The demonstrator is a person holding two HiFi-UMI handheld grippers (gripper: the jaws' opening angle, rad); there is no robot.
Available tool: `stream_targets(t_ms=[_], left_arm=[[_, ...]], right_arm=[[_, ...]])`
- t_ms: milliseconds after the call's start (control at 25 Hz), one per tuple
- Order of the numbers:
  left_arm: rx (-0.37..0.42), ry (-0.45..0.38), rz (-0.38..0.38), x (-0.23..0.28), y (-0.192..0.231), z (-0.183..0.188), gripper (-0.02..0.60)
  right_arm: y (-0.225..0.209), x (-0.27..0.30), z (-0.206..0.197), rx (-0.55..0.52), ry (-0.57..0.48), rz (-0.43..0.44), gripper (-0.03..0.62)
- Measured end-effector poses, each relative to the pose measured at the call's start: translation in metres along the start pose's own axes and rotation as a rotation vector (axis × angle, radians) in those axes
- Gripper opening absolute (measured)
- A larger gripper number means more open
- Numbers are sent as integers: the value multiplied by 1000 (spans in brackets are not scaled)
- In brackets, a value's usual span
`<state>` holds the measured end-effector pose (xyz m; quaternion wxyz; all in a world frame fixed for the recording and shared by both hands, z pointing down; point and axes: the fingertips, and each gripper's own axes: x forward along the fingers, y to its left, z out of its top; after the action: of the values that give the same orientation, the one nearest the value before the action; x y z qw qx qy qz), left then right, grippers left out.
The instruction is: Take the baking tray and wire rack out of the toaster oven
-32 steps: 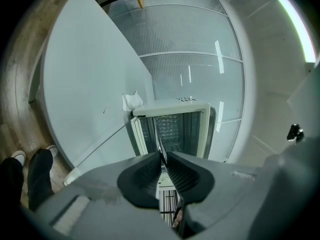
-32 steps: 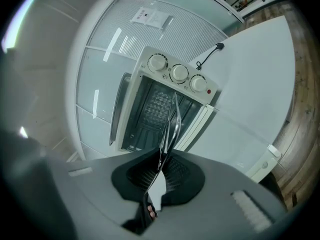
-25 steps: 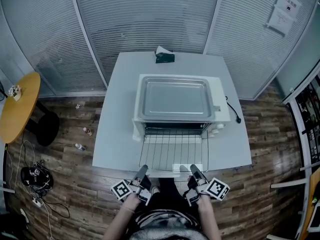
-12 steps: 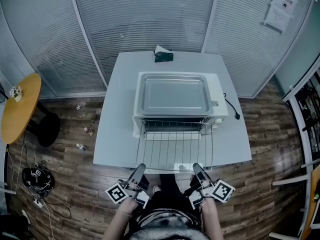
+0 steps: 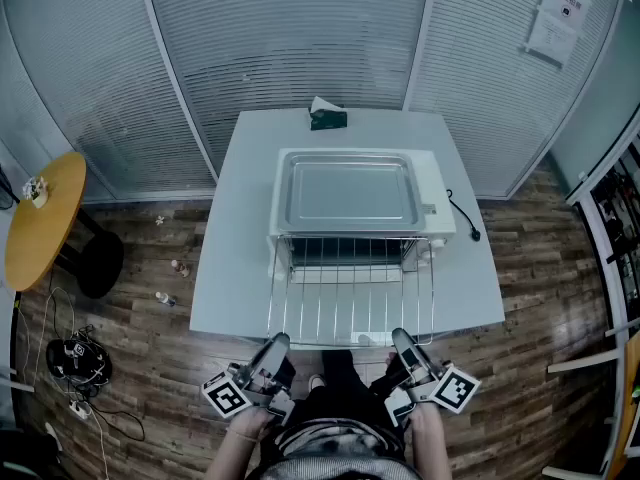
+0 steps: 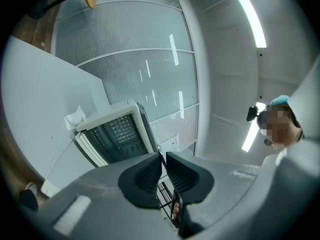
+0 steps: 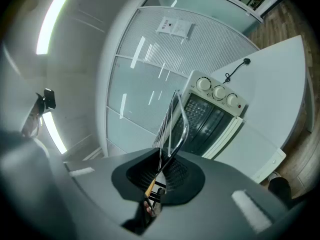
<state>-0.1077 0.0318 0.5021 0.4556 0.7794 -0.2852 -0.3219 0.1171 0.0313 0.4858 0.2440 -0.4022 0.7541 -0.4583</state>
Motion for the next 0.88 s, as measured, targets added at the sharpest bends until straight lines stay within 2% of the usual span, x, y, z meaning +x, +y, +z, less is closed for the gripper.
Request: stream_targets(t_ms=[240,440,880], left_arm=[[10,-26,-4,23,-4,19,23],[33,-28,18,47,-1,33,21],[-19,-64,66,93,17,61,15]], right_arm=[[3,22,21,-10,-2,17,12],[-7,43,38,3,19,-18,13],[-28,84,74,37,7,-58,17]])
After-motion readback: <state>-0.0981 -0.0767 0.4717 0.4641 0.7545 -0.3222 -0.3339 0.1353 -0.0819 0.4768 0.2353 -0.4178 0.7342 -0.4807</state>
